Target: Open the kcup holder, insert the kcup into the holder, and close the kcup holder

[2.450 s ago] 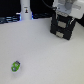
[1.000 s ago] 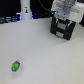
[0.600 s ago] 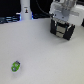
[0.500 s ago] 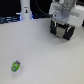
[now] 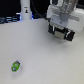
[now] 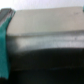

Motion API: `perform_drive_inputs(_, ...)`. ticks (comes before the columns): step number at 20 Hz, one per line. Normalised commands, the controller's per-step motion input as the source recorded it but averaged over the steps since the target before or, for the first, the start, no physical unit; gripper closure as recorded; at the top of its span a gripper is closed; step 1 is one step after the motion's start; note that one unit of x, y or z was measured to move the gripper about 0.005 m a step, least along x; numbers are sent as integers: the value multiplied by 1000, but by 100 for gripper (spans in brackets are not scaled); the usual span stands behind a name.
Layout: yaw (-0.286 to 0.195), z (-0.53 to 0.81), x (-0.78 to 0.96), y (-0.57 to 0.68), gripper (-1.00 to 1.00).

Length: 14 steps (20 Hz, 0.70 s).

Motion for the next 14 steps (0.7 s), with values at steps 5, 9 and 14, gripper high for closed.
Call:
perform_drive_inputs(5, -59, 96, 906, -430, 100)
perform_drive_inputs(9, -59, 76, 845, -455, 100)
perform_drive_inputs(14, -32, 92, 238, -119, -100)
